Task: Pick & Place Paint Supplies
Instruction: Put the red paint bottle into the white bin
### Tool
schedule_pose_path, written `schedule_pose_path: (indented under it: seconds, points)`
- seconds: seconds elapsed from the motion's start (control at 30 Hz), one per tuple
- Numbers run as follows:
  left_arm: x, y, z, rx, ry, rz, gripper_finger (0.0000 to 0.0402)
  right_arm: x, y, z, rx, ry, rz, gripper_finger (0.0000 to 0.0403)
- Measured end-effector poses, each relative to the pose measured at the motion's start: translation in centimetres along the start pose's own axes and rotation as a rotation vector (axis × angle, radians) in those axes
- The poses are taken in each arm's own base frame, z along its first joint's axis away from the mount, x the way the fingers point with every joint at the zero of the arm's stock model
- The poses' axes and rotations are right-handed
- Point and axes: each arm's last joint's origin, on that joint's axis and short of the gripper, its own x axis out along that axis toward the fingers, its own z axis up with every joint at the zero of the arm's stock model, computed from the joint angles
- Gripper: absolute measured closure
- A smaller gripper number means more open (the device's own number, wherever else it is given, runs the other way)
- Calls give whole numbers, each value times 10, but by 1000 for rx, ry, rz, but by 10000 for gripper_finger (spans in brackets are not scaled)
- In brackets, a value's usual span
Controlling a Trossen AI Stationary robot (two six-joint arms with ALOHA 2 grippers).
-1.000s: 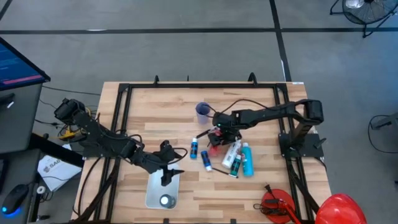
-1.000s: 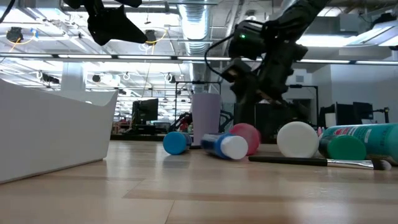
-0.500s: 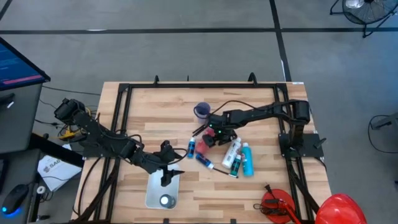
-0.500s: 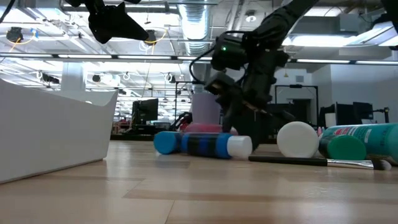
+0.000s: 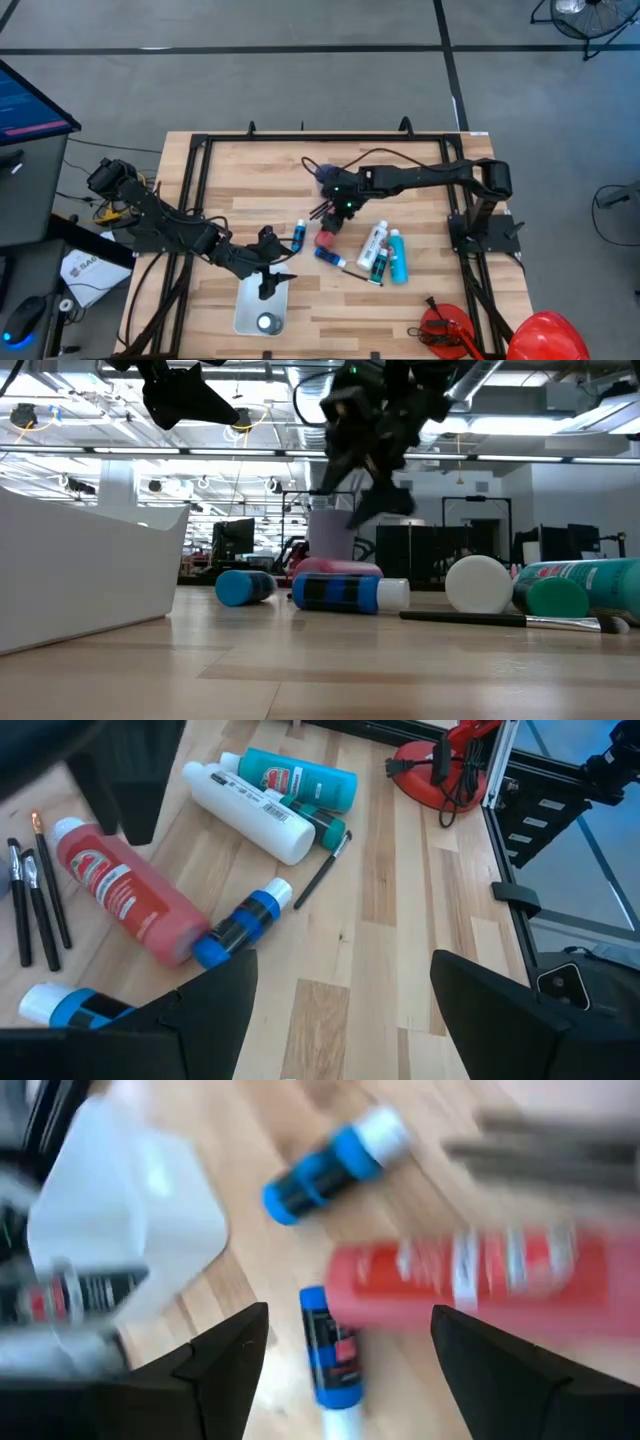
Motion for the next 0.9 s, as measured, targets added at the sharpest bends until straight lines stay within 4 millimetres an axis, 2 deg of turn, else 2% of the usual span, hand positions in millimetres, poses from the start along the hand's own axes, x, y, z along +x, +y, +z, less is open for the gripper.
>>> schedule_pose_path:
  seconds: [0.13,0.23,0.3,0.4,0.5,0.63,0.9]
  points:
    - [0,0,0,-3,0,0,110,1,14,-4,-500,5,15,129]
    - [0,0,0,-4,0,0,110,3,21,-9,-658,20,27,129]
    - [0,0,0,-4,0,-1,110,5,24,-12,-523,15,-4,129]
    - [0,0,0,0,0,0,110,5,19,-14,-19,-5,-122,129]
    - [0,0,0,1,0,-1,110,3,11,-21,302,31,-207,129]
    - [0,0,0,0,-1,-1,110,1,8,-27,549,111,-218,129]
    - [0,0,1,-1,-7,-4,110,-5,-9,-12,838,111,-155,129]
